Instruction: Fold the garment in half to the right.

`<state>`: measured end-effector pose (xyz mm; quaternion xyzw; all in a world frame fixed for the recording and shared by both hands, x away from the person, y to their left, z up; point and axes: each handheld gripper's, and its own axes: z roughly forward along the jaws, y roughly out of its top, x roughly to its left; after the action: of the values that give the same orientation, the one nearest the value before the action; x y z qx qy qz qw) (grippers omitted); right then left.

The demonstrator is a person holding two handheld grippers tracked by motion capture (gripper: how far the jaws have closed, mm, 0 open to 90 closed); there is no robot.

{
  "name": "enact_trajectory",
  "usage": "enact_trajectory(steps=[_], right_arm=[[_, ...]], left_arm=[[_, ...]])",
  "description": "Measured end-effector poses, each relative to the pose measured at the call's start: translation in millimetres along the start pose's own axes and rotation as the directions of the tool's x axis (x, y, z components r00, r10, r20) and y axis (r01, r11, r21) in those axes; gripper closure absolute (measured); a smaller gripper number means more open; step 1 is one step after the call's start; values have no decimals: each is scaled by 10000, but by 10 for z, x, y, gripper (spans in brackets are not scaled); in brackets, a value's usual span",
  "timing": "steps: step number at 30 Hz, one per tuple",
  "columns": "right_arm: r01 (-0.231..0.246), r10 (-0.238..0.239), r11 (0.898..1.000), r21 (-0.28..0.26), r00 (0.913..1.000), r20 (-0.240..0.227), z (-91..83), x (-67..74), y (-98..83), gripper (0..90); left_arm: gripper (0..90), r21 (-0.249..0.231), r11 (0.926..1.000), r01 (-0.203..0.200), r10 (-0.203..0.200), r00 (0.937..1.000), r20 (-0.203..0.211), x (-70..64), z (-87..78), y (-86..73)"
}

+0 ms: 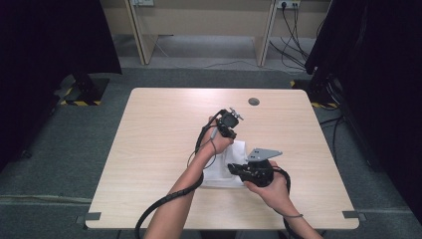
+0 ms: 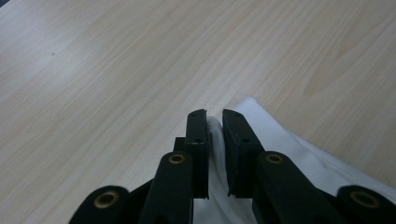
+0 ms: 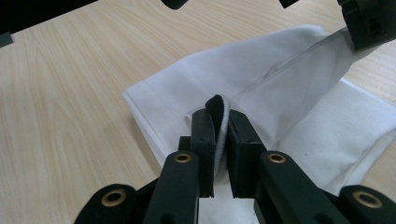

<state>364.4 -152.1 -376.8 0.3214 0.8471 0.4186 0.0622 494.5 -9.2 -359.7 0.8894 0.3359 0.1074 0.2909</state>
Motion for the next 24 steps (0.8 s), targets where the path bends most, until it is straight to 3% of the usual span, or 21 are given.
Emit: enact_trajectory(steps=[24], right_arm=[[-32,31,9997,231,10000,51,5,-31,-59,826]], left_arm=[[801,81,10000,-58,58,10000,26,-46,65,15]])
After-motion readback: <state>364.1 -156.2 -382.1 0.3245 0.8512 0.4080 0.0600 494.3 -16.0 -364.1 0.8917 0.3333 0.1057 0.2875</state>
